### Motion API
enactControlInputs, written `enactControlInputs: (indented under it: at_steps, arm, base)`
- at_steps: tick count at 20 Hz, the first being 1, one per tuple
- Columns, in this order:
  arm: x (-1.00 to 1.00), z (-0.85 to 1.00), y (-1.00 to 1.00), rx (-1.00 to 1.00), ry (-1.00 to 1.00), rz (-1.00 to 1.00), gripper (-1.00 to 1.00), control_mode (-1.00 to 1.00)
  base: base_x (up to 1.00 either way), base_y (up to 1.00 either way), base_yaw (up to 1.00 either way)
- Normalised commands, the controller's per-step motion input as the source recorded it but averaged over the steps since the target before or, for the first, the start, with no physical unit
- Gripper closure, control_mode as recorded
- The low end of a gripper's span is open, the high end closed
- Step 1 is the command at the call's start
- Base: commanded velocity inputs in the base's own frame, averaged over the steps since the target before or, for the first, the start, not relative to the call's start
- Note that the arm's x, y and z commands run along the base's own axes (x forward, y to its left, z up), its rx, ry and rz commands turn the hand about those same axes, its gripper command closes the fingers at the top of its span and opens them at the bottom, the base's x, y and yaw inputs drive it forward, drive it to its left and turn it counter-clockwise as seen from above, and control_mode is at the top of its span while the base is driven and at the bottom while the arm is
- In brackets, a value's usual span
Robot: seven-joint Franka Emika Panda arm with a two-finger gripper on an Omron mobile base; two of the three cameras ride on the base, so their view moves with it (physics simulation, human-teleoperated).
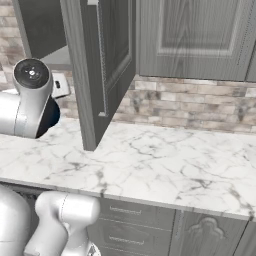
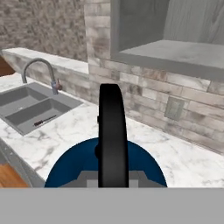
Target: Open the cabinet, pick the kettle from the cabinet, and place it in the sink.
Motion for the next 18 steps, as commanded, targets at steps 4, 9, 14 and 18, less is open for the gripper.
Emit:
enactControlInputs:
  at_steps: [4, 9, 14, 18]
  arm:
    - [-0.18, -0.55, 0.4, 0.02, 0.01, 0.0, 1.0, -1.0]
    - [-0.09, -0.46, 0.38, 0.0, 0.02, 0.0, 1.0, -1.0]
    - [0.0, -0.49, 0.32, 0.05, 0.07, 0.0, 1.0, -1.0]
    - [0.0, -0.39, 0.26, 0.06, 0.07, 0.0, 1.0, -1.0]
  base:
    - [0.0, 0.0, 0.0]
    - [0.0, 0.0, 0.0]
    - [0.0, 0.0, 0.0]
    - [0.0, 0.0, 0.0]
